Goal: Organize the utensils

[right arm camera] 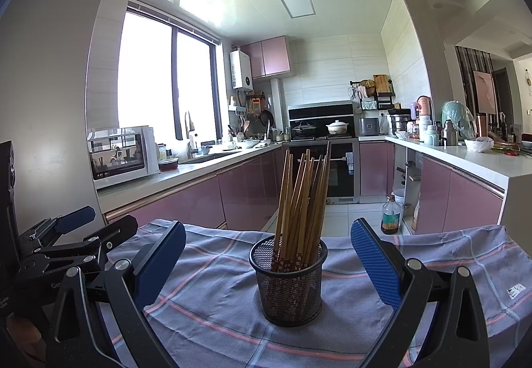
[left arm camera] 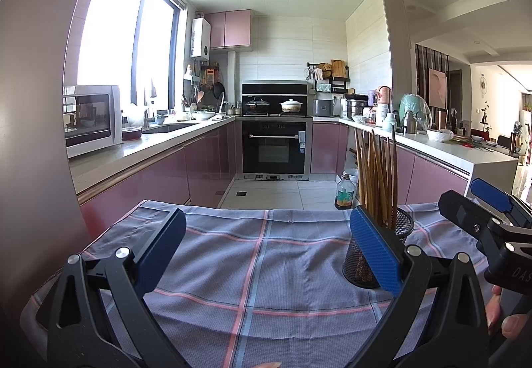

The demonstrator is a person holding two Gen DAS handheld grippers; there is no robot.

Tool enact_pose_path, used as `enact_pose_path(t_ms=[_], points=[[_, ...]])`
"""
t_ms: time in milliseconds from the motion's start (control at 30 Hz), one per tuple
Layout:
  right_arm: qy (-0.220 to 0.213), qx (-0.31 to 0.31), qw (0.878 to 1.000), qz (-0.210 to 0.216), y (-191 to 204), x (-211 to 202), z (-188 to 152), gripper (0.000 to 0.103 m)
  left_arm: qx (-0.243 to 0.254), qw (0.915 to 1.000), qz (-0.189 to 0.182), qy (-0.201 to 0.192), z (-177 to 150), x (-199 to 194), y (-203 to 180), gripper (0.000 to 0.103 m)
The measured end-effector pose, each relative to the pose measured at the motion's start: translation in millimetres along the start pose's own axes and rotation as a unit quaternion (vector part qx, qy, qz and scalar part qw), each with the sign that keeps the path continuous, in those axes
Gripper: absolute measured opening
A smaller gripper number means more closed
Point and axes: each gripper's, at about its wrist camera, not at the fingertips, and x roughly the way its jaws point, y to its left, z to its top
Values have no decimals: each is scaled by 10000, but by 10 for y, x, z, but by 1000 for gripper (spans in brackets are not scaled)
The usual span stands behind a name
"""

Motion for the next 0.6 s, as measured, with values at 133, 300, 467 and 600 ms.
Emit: enact_pose_path(t_ms=[133,300,467,600], points=[[10,1,10000,5,0,6,-2,96,-1,10000,-1,-1,0,0,0,97],[6,13,10000,5,-6,1,-3,96,2,10000,-1,4,4,1,1,97],[6,9,10000,7,-8,1,-3,96,-1,10000,-2,3,6,0,1,97],[11,24,10000,5,-9,0,-4,96,2,10000,0,6,2,1,3,97]])
